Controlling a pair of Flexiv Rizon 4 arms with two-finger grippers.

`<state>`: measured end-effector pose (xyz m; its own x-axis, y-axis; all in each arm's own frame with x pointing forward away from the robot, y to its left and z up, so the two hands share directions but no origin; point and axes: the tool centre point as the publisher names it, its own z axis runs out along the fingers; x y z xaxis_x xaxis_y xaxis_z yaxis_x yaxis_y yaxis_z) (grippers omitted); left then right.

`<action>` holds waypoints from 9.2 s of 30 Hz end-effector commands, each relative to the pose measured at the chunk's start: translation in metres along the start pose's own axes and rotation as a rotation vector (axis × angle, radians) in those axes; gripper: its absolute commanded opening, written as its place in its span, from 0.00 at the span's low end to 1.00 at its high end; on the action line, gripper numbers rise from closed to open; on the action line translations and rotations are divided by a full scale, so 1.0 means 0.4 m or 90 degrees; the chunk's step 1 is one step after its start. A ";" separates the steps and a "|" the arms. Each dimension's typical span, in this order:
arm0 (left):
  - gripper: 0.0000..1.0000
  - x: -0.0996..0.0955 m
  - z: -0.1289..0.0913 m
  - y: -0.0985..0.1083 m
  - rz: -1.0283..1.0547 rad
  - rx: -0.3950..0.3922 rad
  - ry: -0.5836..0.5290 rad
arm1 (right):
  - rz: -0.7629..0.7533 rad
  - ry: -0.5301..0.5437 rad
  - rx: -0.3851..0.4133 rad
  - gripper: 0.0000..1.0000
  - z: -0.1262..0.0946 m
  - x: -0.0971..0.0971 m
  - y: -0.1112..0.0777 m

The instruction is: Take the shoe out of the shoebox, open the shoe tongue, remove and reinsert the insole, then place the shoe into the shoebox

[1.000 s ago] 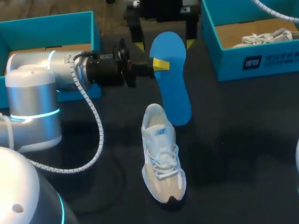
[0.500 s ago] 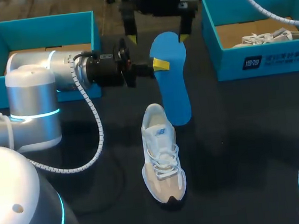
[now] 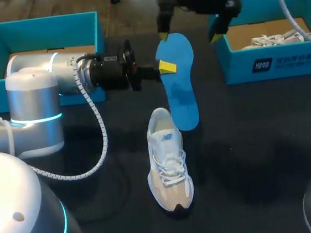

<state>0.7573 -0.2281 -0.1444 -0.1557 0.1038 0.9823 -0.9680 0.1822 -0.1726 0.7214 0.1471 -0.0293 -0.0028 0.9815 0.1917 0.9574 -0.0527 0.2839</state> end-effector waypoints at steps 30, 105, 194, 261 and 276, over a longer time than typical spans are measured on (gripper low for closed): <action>0.00 -0.001 0.002 0.000 0.000 0.001 0.001 | -0.017 0.421 0.042 1.00 0.025 -0.149 -0.005; 0.00 -0.001 0.002 0.000 0.000 0.001 0.001 | 0.015 0.781 0.011 1.00 0.173 -0.344 -0.019; 0.00 0.042 -0.113 -0.021 1.364 -0.016 -0.227 | 0.026 0.807 0.032 1.00 0.174 -0.352 -0.018; 0.00 0.034 -0.111 -0.004 2.034 -0.060 -0.342 | 0.026 0.807 0.032 1.00 0.174 -0.352 -0.018; 0.00 0.034 -0.111 -0.004 2.034 -0.060 -0.342 | 0.006 0.793 0.039 1.00 0.199 -0.282 0.028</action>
<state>0.7650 -0.1820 -0.1335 0.2524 -0.0464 -0.9665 0.9578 0.1538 0.2428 0.7389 0.0313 -0.1243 -0.2385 0.1309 0.9623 0.9692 -0.0303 0.2443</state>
